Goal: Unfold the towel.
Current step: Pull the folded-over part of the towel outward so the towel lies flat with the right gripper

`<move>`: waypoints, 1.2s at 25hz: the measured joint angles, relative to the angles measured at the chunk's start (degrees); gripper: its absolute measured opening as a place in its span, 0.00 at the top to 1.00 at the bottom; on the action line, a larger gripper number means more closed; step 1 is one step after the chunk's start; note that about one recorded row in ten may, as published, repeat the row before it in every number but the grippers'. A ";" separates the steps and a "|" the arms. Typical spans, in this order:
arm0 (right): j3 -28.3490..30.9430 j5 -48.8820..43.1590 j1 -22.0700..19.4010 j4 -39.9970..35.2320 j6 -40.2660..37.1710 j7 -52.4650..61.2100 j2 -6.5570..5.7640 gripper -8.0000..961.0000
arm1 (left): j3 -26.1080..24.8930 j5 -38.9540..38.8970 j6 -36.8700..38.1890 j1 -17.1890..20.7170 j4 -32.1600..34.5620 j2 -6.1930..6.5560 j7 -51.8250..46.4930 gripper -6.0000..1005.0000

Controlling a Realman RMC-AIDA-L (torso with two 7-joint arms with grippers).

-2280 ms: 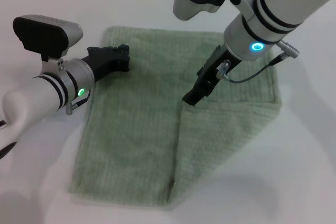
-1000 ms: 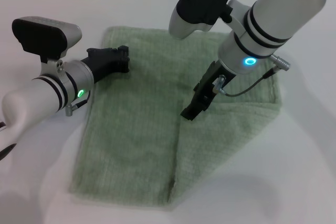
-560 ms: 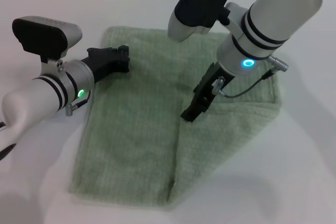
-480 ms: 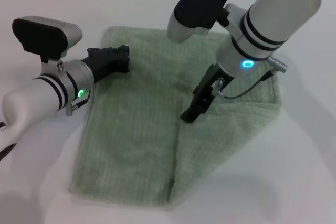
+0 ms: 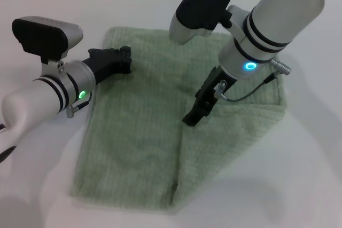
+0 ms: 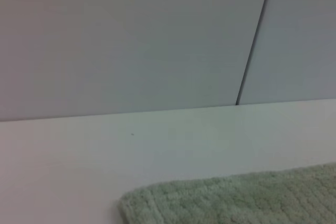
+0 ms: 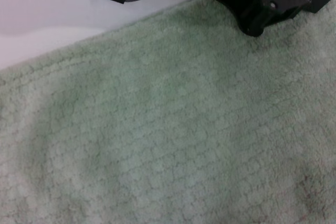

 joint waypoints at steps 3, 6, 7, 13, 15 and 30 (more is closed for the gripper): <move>-0.29 0.06 0.01 0.02 -0.27 0.00 0.00 0.30 | 0.00 0.00 0.00 0.00 0.00 0.05 -0.09 1.00; -0.35 0.07 -0.01 0.02 -0.40 0.00 0.01 0.35 | 0.00 0.00 0.00 0.00 0.00 0.06 -0.09 1.00; -0.39 0.07 0.00 0.02 -0.38 0.00 0.02 0.37 | 0.00 0.00 0.00 0.00 0.00 0.06 -0.10 1.00; -0.39 0.07 0.04 0.03 -0.33 0.00 0.06 0.51 | 0.00 0.00 0.00 0.03 0.00 0.07 -0.14 1.00; -0.39 0.06 0.04 0.02 -0.40 0.00 0.06 0.58 | 0.00 0.00 0.00 0.04 0.00 0.07 -0.18 1.00; -1.10 -0.48 -0.37 -2.20 1.18 -0.36 -0.40 0.98 | 0.00 0.00 0.09 0.19 0.00 0.14 0.08 1.00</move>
